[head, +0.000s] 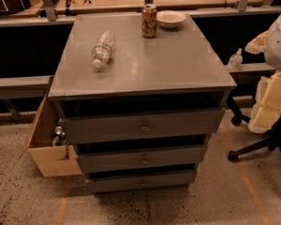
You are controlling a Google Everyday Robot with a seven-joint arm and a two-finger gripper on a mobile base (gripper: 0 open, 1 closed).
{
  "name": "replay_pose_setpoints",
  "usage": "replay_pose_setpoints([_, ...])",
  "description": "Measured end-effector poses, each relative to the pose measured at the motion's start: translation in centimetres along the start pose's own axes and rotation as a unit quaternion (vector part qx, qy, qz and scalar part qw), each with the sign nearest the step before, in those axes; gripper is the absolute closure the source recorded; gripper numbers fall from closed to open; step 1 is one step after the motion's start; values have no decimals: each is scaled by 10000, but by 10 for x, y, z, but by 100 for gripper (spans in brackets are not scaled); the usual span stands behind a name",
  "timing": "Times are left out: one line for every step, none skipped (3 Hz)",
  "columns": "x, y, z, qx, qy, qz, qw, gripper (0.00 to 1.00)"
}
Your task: Move water bottle near paper bowl
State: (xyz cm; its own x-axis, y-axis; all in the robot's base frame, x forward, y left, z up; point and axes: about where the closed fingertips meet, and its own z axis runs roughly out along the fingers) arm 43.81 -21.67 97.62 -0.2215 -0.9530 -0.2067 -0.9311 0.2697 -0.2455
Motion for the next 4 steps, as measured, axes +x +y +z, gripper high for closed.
replay_pose_setpoints([0,0,0,1,0,0,10000,0])
replay_pose_setpoints([-9,-24,6,79,-11,-562,9984,0])
replay_pose_setpoints([-34,-80,24,135,7,-1626,9866,0])
replay_pose_setpoints([-75,-127,49,-1,-179,-2707,9625,0])
